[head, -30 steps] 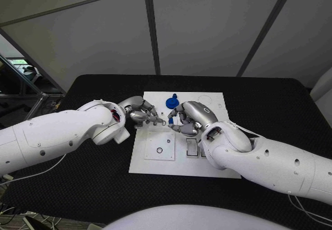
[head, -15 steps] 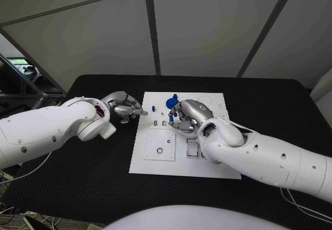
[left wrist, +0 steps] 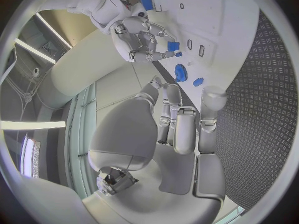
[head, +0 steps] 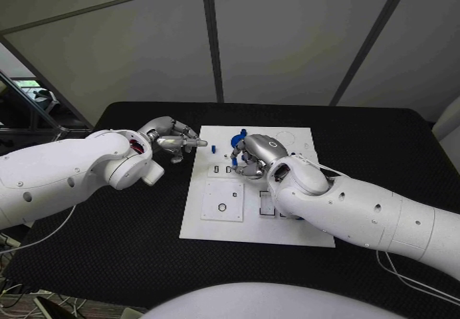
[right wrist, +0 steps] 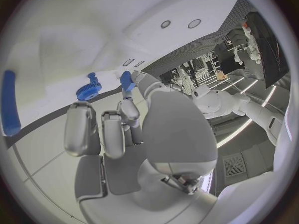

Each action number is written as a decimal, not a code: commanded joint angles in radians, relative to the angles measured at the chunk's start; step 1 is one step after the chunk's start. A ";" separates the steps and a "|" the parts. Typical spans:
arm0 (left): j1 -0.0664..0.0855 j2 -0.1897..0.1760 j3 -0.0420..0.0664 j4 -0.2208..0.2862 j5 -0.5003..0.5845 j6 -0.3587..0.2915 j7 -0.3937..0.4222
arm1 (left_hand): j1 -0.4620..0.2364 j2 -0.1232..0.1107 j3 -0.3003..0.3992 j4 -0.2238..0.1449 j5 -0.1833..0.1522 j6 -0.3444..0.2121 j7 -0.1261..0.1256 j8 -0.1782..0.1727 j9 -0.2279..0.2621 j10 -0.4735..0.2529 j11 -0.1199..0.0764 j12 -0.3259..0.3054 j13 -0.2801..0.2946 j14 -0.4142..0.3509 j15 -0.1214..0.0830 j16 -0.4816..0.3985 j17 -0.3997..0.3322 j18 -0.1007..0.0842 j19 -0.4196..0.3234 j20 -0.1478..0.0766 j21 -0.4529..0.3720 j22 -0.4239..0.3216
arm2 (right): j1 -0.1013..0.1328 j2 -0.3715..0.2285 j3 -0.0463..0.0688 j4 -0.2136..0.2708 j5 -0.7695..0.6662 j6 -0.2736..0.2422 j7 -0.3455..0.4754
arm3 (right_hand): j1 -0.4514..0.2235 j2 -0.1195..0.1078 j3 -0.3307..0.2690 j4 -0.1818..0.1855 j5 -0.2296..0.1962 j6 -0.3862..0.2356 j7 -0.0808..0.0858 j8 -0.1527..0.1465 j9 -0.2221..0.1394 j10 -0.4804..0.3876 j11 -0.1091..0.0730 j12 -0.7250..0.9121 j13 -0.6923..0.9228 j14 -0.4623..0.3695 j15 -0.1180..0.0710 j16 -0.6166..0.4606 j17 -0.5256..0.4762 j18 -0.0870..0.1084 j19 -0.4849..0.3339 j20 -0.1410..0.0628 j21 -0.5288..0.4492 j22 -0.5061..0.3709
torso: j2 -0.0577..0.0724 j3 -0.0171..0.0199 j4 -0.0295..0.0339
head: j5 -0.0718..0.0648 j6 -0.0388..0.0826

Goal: Assemble the parts on the task board

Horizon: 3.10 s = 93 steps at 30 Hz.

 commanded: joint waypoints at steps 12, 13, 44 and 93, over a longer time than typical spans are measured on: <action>0.003 0.009 0.001 0.006 0.042 -0.002 0.039 | 0.009 0.003 -0.001 0.007 0.006 -0.007 0.000 0.005 -0.002 -0.012 0.001 -0.005 -0.004 0.005 -0.005 -0.006 -0.001 -0.007 -0.010 0.002 -0.004 -0.004 | 0.005 0.011 0.000 -0.007 -0.007 0.077 -0.033 | 0.000 0.005 0.005 -0.004 0.000 0.014 -0.009 0.002 0.029 -0.003 0.003 -0.010 -0.006 0.075 -0.007 -0.001 0.130 -0.005 0.001 -0.002 0.003 -0.002 | 0.000 0.0020 -0.0005 | 0.001 -0.003; 0.003 0.009 0.001 0.006 0.042 -0.002 0.039 | 0.009 0.003 -0.001 0.007 0.006 -0.007 0.000 0.005 -0.002 -0.012 0.001 -0.005 -0.004 0.005 -0.005 -0.006 -0.001 -0.007 -0.010 0.002 -0.004 -0.004 | 0.005 0.011 0.000 -0.007 -0.007 0.078 -0.035 | 0.000 0.004 0.004 -0.004 0.000 0.013 -0.009 0.002 0.029 -0.004 0.003 -0.011 -0.006 0.075 -0.006 -0.001 0.130 -0.005 0.001 -0.002 0.002 -0.003 | 0.000 0.0023 -0.0008 | 0.001 -0.004; 0.003 0.019 0.001 0.000 0.042 0.013 0.042 | 0.009 0.002 -0.004 0.009 0.005 -0.012 0.002 0.006 -0.003 -0.019 0.003 -0.010 -0.011 0.003 -0.003 -0.009 -0.005 -0.006 -0.014 0.003 -0.010 -0.007 | 0.006 0.016 0.000 -0.015 -0.018 0.115 -0.048 | -0.014 -0.012 -0.001 0.000 -0.006 -0.019 0.005 -0.012 0.026 -0.028 0.015 -0.035 -0.028 0.072 0.002 -0.007 0.124 -0.002 -0.011 0.005 -0.011 -0.023 | 0.000 0.0021 0.0001 | 0.001 -0.010; 0.003 0.024 0.001 -0.011 0.042 0.024 0.038 | 0.009 0.002 -0.004 0.009 0.005 -0.012 0.002 0.006 -0.003 -0.019 0.003 -0.010 -0.011 0.003 -0.003 -0.009 -0.005 -0.006 -0.014 0.003 -0.010 -0.007 | 0.006 0.018 0.000 -0.015 -0.017 0.130 -0.035 | -0.025 -0.036 -0.005 0.004 -0.018 -0.082 0.032 -0.050 0.011 -0.073 0.038 -0.070 -0.064 0.062 0.023 -0.031 0.096 0.005 -0.031 0.024 -0.035 -0.057 | 0.000 0.0022 -0.0007 | -0.001 -0.016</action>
